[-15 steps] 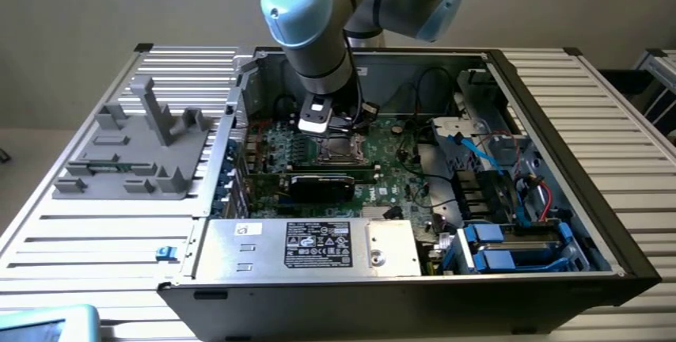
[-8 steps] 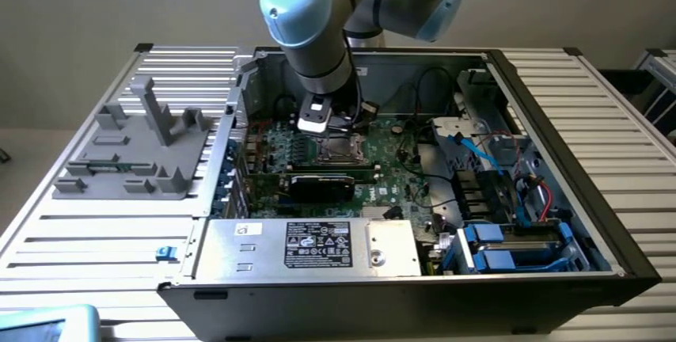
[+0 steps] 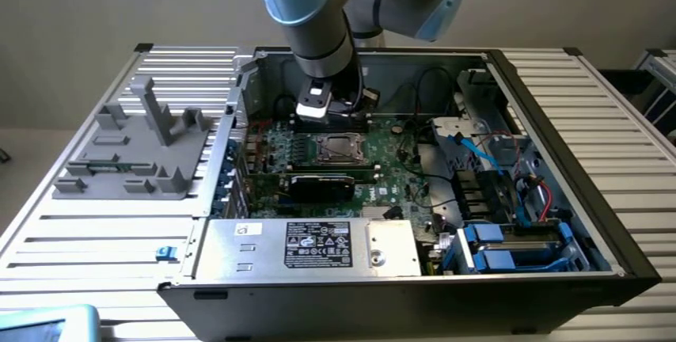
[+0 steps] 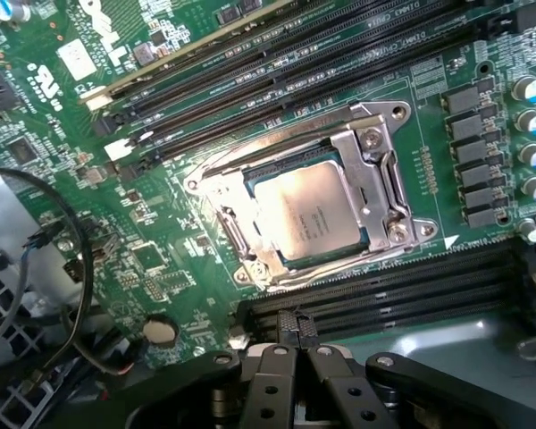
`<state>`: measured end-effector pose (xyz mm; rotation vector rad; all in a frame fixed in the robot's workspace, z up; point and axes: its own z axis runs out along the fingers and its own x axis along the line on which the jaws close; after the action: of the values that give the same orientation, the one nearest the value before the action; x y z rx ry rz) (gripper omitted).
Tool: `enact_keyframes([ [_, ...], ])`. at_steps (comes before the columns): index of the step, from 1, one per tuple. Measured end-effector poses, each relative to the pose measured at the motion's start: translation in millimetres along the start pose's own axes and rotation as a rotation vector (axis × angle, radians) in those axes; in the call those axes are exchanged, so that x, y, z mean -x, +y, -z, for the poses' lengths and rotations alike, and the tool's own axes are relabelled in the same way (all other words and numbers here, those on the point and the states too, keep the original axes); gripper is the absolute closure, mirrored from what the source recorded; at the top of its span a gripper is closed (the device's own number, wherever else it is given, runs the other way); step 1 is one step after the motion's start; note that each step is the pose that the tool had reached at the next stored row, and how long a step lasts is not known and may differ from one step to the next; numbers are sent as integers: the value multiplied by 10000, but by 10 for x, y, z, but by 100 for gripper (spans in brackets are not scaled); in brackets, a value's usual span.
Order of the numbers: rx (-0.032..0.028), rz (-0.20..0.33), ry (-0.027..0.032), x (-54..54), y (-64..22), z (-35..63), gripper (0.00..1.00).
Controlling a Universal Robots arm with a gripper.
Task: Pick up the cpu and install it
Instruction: 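Install the first cpu locking lever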
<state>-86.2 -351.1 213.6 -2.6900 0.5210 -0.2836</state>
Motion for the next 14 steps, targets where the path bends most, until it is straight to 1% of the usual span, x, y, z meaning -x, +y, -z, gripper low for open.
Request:
enact_keyframes([
  [2,22,-6,-22,-6,-19,43,89],
  [5,76,-19,-67,-12,-40,88,89],
  [7,115,-33,-111,-16,-51,113,89],
  [9,172,-54,-177,-18,-58,127,89],
  [10,213,-69,-221,-17,-59,130,89],
  [11,272,-87,-278,-13,-57,132,89],
  [14,493,-134,-473,8,-50,139,89],
])
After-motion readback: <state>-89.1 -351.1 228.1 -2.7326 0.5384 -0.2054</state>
